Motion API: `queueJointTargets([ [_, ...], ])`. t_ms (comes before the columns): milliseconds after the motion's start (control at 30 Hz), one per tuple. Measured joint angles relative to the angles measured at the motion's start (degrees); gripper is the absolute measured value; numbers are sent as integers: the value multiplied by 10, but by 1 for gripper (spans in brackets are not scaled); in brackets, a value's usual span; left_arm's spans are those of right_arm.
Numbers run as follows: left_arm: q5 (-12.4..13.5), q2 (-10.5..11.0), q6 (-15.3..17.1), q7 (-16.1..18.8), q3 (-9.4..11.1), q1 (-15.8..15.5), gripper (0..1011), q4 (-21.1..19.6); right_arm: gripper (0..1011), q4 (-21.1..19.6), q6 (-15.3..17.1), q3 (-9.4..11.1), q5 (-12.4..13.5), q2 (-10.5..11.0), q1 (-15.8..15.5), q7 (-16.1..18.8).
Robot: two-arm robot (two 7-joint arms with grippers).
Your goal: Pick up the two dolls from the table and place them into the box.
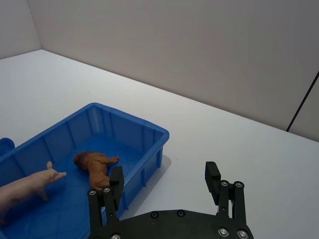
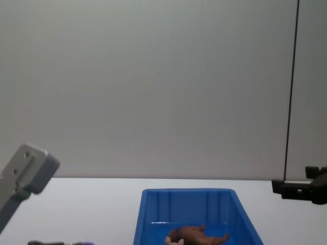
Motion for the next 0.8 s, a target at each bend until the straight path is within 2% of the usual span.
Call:
queueJointTargets([
  [433, 38, 5, 8, -12, -12, -19, 192, -52, 1001, 0, 0, 0, 0, 0, 0, 0],
  [567, 54, -3, 8, -26, -12, -32, 170, -58, 1001, 0, 0, 0, 0, 0, 0, 0],
  [800, 77, -32, 4, -60, 0, -63, 170, -49, 1001, 0, 0, 0, 0, 0, 0, 0],
])
